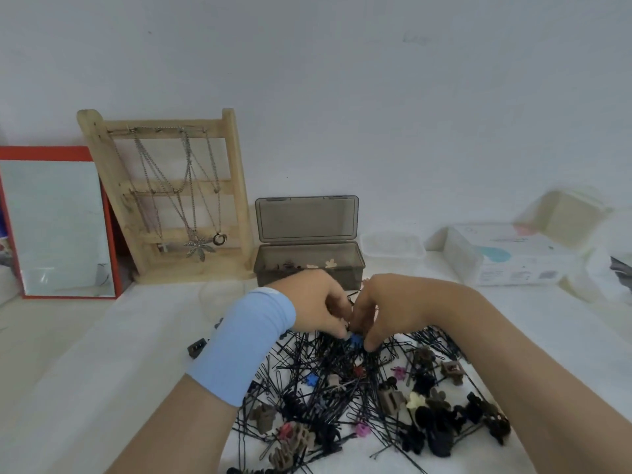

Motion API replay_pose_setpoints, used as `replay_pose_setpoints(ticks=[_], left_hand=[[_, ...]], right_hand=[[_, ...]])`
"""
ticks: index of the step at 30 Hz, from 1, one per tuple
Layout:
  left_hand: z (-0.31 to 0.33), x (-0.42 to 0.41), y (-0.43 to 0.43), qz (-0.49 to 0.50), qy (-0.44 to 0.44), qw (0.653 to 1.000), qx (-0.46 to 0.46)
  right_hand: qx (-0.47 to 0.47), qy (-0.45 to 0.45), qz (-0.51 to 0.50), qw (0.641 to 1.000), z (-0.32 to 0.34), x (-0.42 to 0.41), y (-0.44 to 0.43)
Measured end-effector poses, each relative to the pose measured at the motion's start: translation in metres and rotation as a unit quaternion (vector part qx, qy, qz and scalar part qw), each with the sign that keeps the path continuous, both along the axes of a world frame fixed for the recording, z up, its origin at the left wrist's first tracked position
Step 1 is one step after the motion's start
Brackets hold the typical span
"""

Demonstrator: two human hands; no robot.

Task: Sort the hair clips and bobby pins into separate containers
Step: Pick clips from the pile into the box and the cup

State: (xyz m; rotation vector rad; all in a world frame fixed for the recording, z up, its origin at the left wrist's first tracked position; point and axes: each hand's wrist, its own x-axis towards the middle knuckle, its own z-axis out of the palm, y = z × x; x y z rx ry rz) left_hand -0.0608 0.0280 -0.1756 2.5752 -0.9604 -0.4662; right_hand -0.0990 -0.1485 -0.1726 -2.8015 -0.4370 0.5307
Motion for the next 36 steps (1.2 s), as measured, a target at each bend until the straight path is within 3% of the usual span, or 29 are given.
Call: replay_pose_setpoints(ticks=[3, 8, 13, 19, 27, 30, 33, 36], left_hand=[[-0.007, 0.004, 0.002, -0.006, -0.02, 0.998, 0.055], [-0.005, 0.009, 0.006, 0.007, -0.039, 0.999, 0.035], [-0.004, 0.012, 0.008, 0.031, -0.056, 0.997, 0.037], [0.001, 0.004, -0.021, 0.028, -0.059, 0.993, -0.095], [-0.009, 0.001, -0.103, -0.052, -0.104, 0.993, 0.026], [-0.02, -0.004, -0.115, -0.066, -0.123, 0.99, 0.005], [-0.024, -0.015, -0.121, -0.083, -0.055, 0.994, -0.04], [-0.023, -0.019, -0.126, -0.129, -0.063, 0.989, 0.023]], right_hand=[[0.031, -0.022, -0.014, 0.999, -0.003, 0.001, -0.008], [0.116, -0.022, -0.063, 0.991, 0.001, 0.003, -0.024], [0.128, -0.044, -0.097, 0.986, 0.01, 0.006, -0.037], [0.097, -0.097, -0.166, 0.976, 0.023, 0.007, -0.073], [0.01, -0.01, -0.193, 0.981, 0.017, 0.009, -0.087], [-0.002, 0.017, -0.195, 0.981, 0.02, 0.005, -0.1], [-0.032, 0.031, -0.209, 0.977, 0.024, 0.0, -0.109], [-0.045, 0.05, -0.221, 0.973, 0.021, -0.002, -0.11]])
